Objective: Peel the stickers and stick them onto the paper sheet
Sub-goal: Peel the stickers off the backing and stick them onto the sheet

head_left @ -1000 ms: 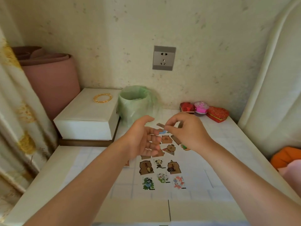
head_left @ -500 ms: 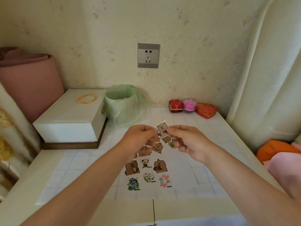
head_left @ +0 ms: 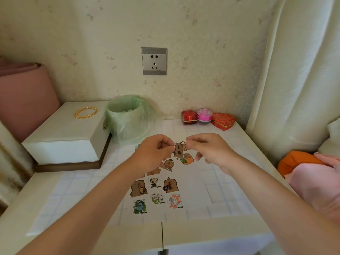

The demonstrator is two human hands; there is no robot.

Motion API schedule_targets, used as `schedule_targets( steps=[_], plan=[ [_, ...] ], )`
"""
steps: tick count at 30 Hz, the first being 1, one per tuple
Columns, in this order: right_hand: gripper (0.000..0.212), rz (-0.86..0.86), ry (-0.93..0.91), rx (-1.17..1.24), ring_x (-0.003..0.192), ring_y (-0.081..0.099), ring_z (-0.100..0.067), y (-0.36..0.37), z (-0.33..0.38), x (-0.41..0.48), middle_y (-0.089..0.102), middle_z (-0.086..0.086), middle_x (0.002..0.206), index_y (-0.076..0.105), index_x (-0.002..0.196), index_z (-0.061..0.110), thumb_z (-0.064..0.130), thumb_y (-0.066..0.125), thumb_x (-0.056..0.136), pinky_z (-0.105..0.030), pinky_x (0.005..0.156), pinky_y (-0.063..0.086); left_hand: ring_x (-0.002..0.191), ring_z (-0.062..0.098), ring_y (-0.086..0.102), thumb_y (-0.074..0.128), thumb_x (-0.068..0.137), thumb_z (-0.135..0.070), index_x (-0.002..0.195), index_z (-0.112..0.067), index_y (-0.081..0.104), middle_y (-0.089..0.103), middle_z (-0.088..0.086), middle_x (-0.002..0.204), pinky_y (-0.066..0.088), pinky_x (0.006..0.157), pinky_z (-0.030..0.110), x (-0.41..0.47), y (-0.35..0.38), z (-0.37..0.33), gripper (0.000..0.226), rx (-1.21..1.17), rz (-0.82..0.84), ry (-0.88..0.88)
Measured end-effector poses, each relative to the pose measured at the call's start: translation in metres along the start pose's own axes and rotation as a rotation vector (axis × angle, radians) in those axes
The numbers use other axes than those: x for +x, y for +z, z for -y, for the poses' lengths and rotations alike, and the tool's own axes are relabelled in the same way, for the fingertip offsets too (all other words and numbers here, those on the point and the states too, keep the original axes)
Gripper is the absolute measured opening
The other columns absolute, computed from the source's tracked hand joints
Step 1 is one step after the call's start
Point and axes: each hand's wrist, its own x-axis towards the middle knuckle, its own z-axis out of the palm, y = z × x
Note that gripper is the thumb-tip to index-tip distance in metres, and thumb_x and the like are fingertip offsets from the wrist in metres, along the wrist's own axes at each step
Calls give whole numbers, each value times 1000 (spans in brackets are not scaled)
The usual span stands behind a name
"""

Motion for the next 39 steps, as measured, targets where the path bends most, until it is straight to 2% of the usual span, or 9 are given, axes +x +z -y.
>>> schedule_targets(
  steps=[4,8,13,15,21,27,30,33,39],
  plan=[
    [10,64,-44,10,55,56,-9,0,-3,-2,76,-4,86,77,99,17,21,72,91,-13,44,36,57,6,56,60,97,-8,97,-14,65,64,-2,81,44,50,16,-2,1,1,8,55,106,30],
    [10,89,-43,-5,53,51,-8,0,-6,-1,64,8,56,77,99,14,17,74,89,-11,43,35,68,23,49,59,97,-9,98,-14,66,61,4,77,39,53,29,-2,2,7,8,28,169,18],
    [25,112,-63,-59,62,59,4,0,-9,2,69,7,93,71,113,23,23,76,88,-5,50,39,65,20,50,57,98,-8,102,-9,66,59,-5,61,37,45,17,-2,4,8,10,-3,210,1],
    [14,112,-91,-85,59,58,8,1,-11,3,69,9,88,75,103,19,20,75,89,-5,53,41,62,13,52,57,98,-9,103,-11,67,60,-8,61,40,48,16,-2,3,8,10,8,225,-11],
    [5,147,-49,-145,54,52,-8,3,-19,7,65,13,57,76,92,16,20,75,89,-11,46,38,64,10,56,60,97,-15,101,-17,68,67,-1,78,51,63,23,0,2,15,9,24,249,-60],
    [7,125,130,-195,59,46,-14,7,-25,14,65,3,67,76,96,15,19,72,91,-19,41,29,68,15,65,61,97,-14,107,-18,65,77,1,91,58,71,32,8,3,22,12,-6,173,-168],
    [11,117,234,-188,70,37,-26,13,-29,20,59,-12,77,75,94,12,22,73,90,-24,46,21,66,14,63,60,96,-13,102,-20,67,72,3,92,56,65,29,13,-1,30,12,162,74,-131],
    [19,123,281,-203,61,30,-22,17,-28,23,49,-11,71,73,96,5,22,72,89,-25,48,18,82,6,57,59,98,-24,102,-32,67,62,-14,98,43,72,21,10,-6,34,12,511,75,-25],
    [30,125,250,-288,49,31,-17,30,-27,27,41,-3,59,72,103,-2,23,74,87,-21,44,20,96,8,56,60,96,-23,109,-30,68,65,-13,112,42,79,20,11,-2,39,17,632,168,-5]
  ],
)
